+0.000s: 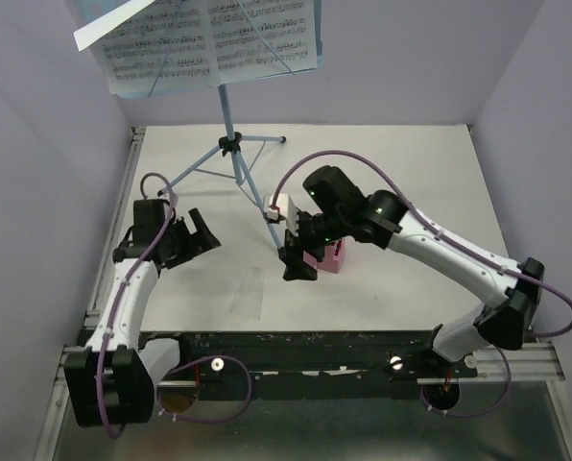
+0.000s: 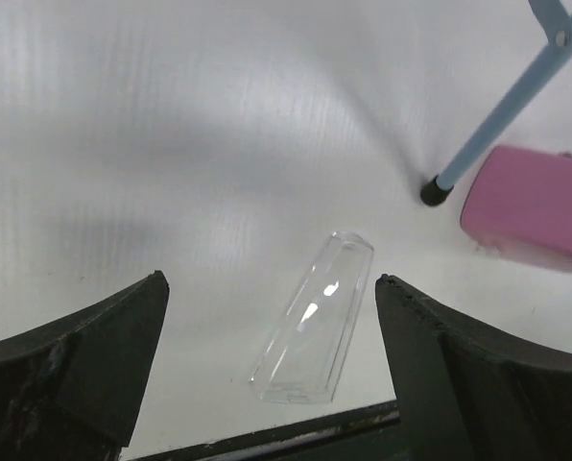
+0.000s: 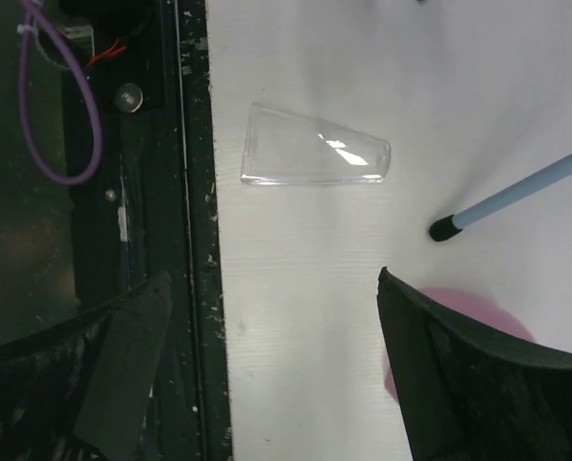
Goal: Pack up the instrument practice props
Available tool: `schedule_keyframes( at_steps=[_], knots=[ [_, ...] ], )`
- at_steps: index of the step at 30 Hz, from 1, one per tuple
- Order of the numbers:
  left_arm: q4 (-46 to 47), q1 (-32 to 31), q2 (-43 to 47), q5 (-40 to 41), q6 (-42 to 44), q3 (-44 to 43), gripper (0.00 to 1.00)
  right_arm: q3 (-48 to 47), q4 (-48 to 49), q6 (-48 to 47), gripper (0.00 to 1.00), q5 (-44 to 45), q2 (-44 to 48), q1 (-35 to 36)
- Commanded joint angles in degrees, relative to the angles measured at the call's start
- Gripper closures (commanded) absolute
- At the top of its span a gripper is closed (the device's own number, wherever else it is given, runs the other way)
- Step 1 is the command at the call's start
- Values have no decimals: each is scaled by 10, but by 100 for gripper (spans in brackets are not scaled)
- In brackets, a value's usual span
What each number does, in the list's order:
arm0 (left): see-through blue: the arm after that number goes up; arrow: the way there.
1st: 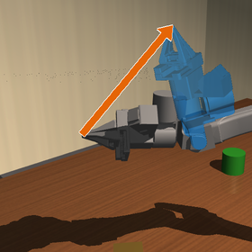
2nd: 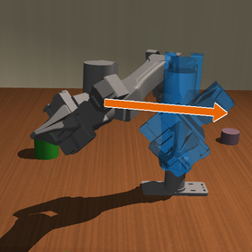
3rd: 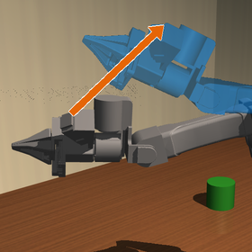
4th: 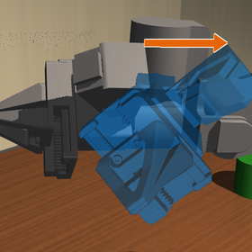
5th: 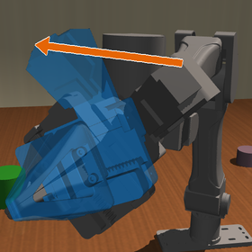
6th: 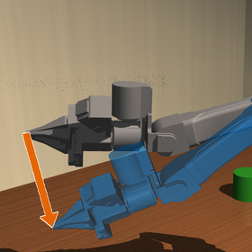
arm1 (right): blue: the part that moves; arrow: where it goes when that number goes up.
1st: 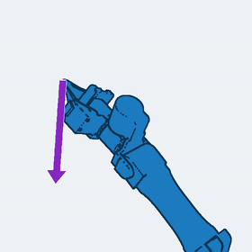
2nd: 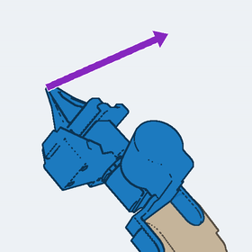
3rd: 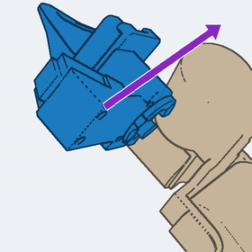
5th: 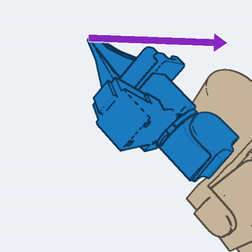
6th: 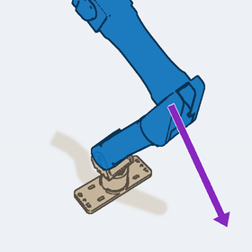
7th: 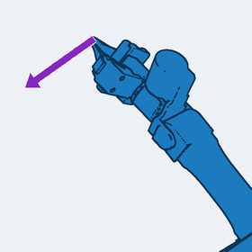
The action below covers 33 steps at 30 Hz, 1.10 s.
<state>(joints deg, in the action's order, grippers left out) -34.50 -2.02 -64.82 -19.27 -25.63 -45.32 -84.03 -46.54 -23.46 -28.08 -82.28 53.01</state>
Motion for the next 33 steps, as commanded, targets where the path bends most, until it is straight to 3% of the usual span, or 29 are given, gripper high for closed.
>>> schedule_keyframes(
  at_steps=[1,2,6,10,14,23,33],
  knots=[
    [6,103,122,-31,-44,94,8,-46,21,171,1,17,-102,2],
    [30,116,158,-43,-32,116,13,-50,39,216,0,19,-123,2],
    [67,129,268,-62,-23,164,13,-77,81,362,0,44,-222,19],
    [52,133,284,-42,18,140,9,-177,32,412,0,128,-311,46],
    [53,130,296,-24,23,153,8,-207,9,482,0,229,-357,55],
    [53,134,305,-19,28,152,7,-192,-28,562,6,238,-409,60],
    [69,145,313,-33,34,161,7,-254,-35,611,9,228,-484,68]
  ],
)
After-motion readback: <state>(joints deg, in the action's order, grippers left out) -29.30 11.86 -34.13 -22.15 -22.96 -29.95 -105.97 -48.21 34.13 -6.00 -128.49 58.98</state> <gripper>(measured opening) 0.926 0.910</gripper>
